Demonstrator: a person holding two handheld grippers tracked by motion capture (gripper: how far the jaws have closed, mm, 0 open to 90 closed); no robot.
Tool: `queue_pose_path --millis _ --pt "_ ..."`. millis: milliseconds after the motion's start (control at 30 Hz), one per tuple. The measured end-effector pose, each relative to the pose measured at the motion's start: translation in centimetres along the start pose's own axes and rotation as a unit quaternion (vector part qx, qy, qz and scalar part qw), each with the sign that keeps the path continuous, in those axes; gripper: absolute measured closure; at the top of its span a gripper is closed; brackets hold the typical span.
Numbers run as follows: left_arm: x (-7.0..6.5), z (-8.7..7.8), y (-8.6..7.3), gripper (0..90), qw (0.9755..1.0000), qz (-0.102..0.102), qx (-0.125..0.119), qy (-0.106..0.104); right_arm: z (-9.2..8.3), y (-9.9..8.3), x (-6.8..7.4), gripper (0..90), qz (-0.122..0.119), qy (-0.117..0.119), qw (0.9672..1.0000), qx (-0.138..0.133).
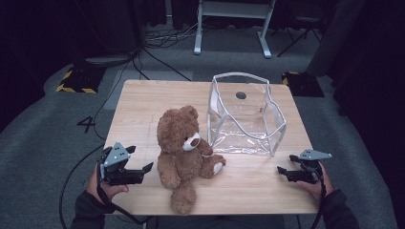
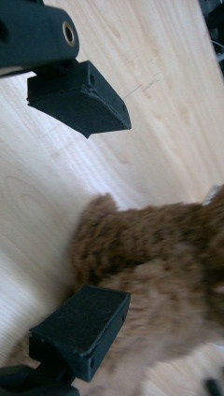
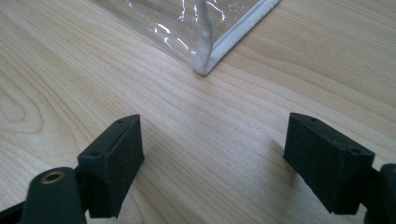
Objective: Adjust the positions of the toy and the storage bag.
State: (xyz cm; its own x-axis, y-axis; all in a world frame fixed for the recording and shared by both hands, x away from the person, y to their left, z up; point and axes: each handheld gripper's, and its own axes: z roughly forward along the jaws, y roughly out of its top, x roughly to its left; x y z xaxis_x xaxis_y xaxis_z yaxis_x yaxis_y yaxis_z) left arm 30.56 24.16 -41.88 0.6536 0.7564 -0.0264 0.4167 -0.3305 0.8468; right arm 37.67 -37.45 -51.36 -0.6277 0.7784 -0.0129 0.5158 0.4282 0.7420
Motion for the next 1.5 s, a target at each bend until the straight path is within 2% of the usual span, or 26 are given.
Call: queue_pose_path --millis 33,100,167,200,333,500,633,700,733,767,833,933,1000,1100,1200,1233,1500 --pt "0.1 -0.1 0.3 15.8 1.0 -0.003 -0.004 -0.007 0.0 0.0 0.0 19.5 0.0 0.0 1.0 0.0" --pt "0.0 0.0 0.8 15.8 1.0 -0.001 -0.005 -0.007 0.0 0.0 0.0 19.5 0.0 0.0 1.0 0.0" --pt "-0.4 0.3 1.4 15.8 0.9999 0.007 -0.007 -0.012 0.0 0.0 0.0 19.5 0.0 0.0 1.0 0.0" --pt "-0.9 0.6 1.8 15.8 0.9997 0.018 -0.004 -0.017 0.0 0.0 0.0 19.5 0.0 0.0 1.0 0.0" --pt "-1.8 1.3 2.4 15.9 0.9992 0.03 0.003 -0.025 0.0 0.0 0.0 19.5 0.0 0.0 1.0 0.0" --pt "-2.6 2.1 3.3 15.8 0.999 0.034 0.007 -0.03 0.0 0.0 0.0 19.5 0.0 0.0 1.0 0.0" --pt "-3.0 3.0 4.2 15.8 0.9992 0.024 0.003 -0.033 0.0 0.0 0.0 19.5 0.0 0.0 1.0 0.0" --pt "-3.1 3.7 4.7 15.7 0.9993 0.02 0.005 -0.03 0.0 0.0 0.0 19.5 0.0 0.0 1.0 0.0" --pt "-3.1 4.2 5.0 15.6 0.9996 0.019 0.01 -0.018 0.0 0.0 0.0 19.5 0.0 0.0 1.0 0.0" --pt "-3.0 4.4 5.1 15.6 0.9996 0.015 0.011 -0.02 0.0 0.0 0.0 19.5 0.0 0.0 1.0 0.0" --pt "-3.0 4.9 5.3 15.6 0.9995 0.011 0.009 -0.027 0.0 0.0 0.0 19.5 -0.001 0.0 1.0 0.0" --pt "-3.2 5.7 5.4 15.4 0.9997 0.007 0.017 -0.016 0.0 0.0 0.0 19.5 -0.001 0.001 1.0 0.0" --pt "-3.4 6.0 5.4 15.4 0.9999 0.006 0.01 -0.008 0.0 0.0 0.0 19.5 -0.002 0.0 1.0 0.0" --pt "-3.6 6.4 5.4 14.5 0.9999 0.002 0.008 -0.012 0.0 0.0 0.0 19.5 -0.002 0.0 1.0 0.0" --pt "-3.7 7.2 5.4 13.5 0.9997 -0.006 0.02 -0.011 0.0 0.0 0.0 19.6 -0.002 0.0 1.0 0.0" --pt "-3.7 8.0 5.3 14.1 0.9993 -0.019 0.031 -0.009 0.0 0.0 0.0 19.5 -0.002 0.0 1.0 0.0" --pt "-3.9 10.0 5.8 13.3 0.9977 -0.032 0.056 -0.022 0.0 0.0 0.0 19.5 -0.002 0.0 1.0 0.0"
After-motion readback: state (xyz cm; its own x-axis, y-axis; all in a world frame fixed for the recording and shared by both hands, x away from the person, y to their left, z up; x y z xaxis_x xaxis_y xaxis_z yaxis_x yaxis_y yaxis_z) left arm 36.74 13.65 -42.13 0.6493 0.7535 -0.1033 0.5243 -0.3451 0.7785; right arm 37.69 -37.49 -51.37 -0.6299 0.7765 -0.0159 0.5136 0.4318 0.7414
